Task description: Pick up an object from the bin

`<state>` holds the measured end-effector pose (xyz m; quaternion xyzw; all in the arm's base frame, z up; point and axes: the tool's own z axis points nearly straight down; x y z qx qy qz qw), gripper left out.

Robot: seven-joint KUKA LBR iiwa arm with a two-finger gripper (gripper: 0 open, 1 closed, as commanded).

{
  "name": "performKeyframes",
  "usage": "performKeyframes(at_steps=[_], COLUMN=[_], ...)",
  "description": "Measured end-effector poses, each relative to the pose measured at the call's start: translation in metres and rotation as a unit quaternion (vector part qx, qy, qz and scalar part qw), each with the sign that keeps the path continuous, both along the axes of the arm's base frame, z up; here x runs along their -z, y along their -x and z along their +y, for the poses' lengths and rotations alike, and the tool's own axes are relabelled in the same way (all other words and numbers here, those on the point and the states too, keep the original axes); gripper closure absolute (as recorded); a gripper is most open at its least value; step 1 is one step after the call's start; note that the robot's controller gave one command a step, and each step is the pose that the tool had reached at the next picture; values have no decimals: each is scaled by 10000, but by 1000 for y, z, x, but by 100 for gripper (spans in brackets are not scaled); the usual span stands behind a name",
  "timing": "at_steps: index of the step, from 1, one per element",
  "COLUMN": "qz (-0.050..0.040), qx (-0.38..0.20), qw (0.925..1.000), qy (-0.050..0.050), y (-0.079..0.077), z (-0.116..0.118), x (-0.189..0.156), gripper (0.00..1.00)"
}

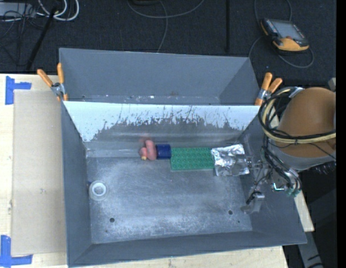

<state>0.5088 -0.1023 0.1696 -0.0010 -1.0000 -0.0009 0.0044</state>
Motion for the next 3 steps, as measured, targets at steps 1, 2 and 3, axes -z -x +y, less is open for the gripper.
performKeyframes(at_steps=[1, 2, 3], qz=[-67, -30, -60], qx=[599, 47, 39], qw=[9982, 10000, 10000], qy=[5, 9, 13], y=[-97, -113, -115], z=[59, 45, 45], x=[34, 95, 91], gripper=[0, 0, 100])
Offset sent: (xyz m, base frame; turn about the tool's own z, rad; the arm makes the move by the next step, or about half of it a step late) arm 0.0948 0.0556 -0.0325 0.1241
